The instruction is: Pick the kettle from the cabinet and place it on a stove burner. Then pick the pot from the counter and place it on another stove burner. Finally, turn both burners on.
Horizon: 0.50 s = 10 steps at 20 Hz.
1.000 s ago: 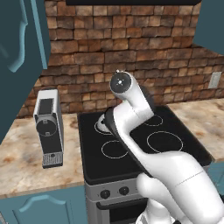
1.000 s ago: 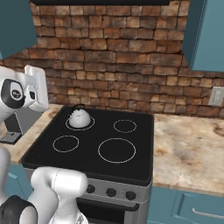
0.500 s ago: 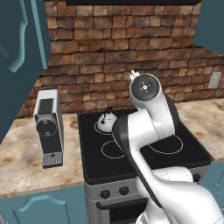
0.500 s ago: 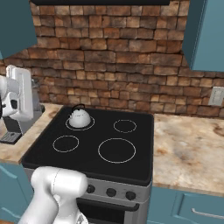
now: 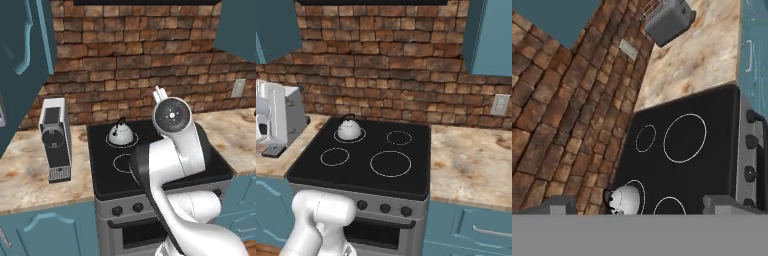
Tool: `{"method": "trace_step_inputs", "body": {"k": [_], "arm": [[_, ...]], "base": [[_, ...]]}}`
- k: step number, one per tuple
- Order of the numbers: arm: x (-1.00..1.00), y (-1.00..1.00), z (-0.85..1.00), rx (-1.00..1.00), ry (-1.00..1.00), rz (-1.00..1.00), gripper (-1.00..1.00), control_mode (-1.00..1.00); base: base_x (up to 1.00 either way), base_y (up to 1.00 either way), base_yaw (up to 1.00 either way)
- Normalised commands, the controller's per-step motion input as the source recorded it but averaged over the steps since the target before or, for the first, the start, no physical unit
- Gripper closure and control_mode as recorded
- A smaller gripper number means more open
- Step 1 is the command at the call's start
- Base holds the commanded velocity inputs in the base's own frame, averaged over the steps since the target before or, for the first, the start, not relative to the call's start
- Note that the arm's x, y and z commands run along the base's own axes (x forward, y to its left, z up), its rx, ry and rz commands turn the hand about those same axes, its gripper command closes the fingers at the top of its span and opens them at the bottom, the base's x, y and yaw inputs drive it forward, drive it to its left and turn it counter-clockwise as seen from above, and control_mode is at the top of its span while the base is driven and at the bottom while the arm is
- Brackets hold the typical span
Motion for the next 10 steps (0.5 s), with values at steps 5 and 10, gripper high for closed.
{"method": "trace_step_inputs", "body": {"k": [5, 10], "arm": [[0.0, 0.0, 0.0, 0.0, 0.0, 0.0, -1.0, 1.0], [0.0, 0.0, 0.0, 0.0, 0.0, 0.0, -1.0, 1.0]], "base": [[-1.0, 0.06, -0.06], [-1.0, 0.21, -0.05]]}}
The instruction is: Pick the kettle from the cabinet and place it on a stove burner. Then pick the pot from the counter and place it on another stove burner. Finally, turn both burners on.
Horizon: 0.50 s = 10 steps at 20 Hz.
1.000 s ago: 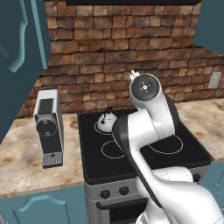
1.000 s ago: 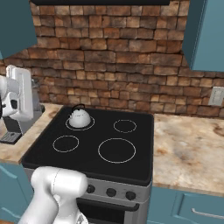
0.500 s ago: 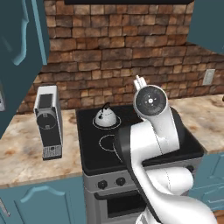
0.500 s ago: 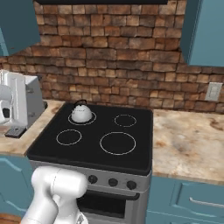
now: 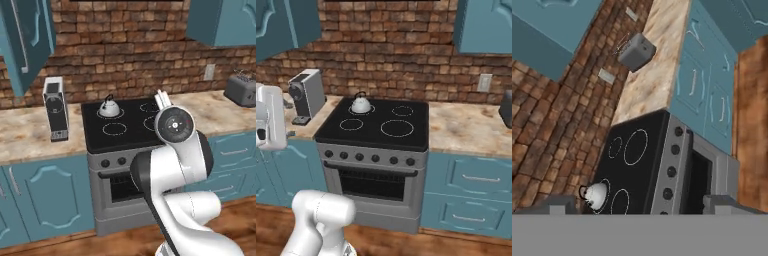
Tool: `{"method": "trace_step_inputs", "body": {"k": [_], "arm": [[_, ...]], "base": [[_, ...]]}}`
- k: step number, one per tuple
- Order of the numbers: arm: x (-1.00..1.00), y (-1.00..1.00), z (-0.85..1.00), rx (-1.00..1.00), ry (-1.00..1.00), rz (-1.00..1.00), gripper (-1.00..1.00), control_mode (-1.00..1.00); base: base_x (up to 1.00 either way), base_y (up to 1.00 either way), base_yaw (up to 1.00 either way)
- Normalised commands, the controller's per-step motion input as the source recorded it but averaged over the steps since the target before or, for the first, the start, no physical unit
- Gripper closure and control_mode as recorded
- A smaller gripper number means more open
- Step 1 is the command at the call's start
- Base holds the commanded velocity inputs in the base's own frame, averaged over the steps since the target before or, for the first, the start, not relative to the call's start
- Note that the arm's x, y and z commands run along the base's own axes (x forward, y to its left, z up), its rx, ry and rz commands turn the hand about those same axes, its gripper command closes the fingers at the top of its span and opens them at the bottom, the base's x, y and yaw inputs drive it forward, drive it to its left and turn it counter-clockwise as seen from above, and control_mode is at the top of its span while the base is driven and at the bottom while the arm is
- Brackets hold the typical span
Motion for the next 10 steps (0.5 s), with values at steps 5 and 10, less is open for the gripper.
{"method": "trace_step_inputs", "body": {"k": [5, 10], "arm": [[0.0, 0.0, 0.0, 0.0, 0.0, 0.0, -1.0, 1.0], [0.0, 0.0, 0.0, 0.0, 0.0, 0.0, -1.0, 1.0]], "base": [[-0.93, 0.52, -0.01], [-0.75, 0.9, 0.0]]}}
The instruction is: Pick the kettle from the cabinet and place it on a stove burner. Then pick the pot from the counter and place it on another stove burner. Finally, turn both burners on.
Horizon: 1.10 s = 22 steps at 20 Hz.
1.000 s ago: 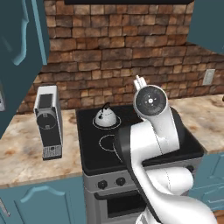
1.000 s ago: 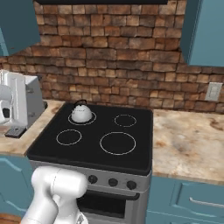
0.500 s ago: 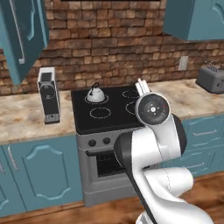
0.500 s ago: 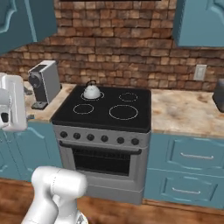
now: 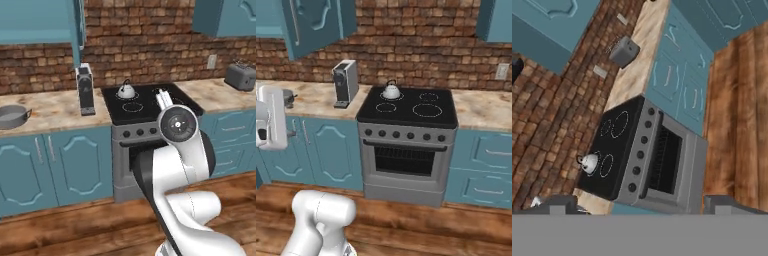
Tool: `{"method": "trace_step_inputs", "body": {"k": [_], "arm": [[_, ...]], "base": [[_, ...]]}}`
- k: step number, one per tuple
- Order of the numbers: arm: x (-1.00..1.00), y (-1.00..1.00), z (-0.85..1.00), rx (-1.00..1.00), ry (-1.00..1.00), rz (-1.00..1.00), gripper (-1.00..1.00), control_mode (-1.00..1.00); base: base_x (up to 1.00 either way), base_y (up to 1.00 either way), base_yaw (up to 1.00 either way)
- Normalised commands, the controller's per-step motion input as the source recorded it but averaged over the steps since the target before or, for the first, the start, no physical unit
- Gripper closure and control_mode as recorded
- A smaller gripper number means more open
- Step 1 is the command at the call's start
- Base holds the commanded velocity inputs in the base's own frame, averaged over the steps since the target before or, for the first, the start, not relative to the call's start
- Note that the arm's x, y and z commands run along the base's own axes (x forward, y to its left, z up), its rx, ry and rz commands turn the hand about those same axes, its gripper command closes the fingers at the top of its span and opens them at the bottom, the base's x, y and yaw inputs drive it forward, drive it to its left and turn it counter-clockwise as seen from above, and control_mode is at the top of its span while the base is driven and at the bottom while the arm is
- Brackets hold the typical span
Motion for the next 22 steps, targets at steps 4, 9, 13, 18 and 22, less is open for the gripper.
{"method": "trace_step_inputs", "body": {"k": [4, 9, 13, 18, 22], "arm": [[0.0, 0.0, 0.0, 0.0, 0.0, 0.0, -1.0, 1.0], [0.0, 0.0, 0.0, 0.0, 0.0, 0.0, -1.0, 1.0], [0.0, 0.0, 0.0, 0.0, 0.0, 0.0, -1.0, 1.0], [0.0, 0.0, 0.0, 0.0, 0.0, 0.0, -1.0, 1.0], [0.0, 0.0, 0.0, 0.0, 0.0, 0.0, -1.0, 1.0]], "base": [[-0.66, 0.93, 0.0], [-0.22, 0.96, 0.0], [0.33, 0.95, 0.0], [0.64, 0.71, 0.0], [0.7, 0.45, 0.0]]}}
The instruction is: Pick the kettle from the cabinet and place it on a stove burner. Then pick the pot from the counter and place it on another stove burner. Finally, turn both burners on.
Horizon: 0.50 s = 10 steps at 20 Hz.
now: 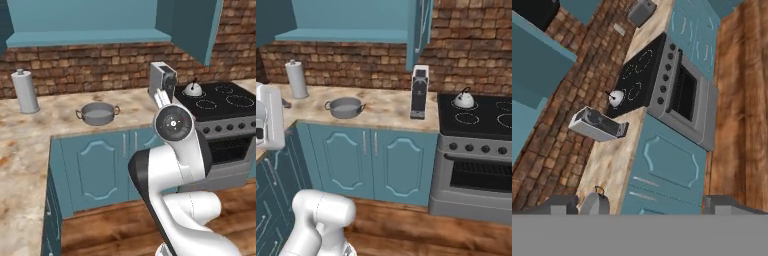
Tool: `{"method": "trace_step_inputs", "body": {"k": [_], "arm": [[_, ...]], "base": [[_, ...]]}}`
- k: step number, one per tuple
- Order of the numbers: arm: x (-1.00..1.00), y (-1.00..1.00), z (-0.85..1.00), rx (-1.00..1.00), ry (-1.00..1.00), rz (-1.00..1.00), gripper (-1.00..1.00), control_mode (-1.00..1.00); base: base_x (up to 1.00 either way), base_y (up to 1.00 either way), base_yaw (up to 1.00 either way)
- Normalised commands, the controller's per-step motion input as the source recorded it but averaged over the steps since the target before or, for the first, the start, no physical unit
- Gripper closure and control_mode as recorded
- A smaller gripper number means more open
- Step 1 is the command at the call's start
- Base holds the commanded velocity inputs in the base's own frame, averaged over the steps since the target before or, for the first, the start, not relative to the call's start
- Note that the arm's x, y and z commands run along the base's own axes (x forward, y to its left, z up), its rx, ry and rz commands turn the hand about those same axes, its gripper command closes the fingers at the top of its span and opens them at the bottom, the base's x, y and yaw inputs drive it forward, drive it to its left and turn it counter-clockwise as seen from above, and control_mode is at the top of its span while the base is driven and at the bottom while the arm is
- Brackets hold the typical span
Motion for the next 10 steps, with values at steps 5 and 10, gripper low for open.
{"method": "trace_step_inputs", "body": {"k": [5, 10], "arm": [[0.0, 0.0, 0.0, 0.0, 0.0, 0.0, -1.0, 1.0], [0.0, 0.0, 0.0, 0.0, 0.0, 0.0, -1.0, 1.0]], "base": [[0.68, 0.41, 0.0], [0.7, 0.46, 0.0]]}}
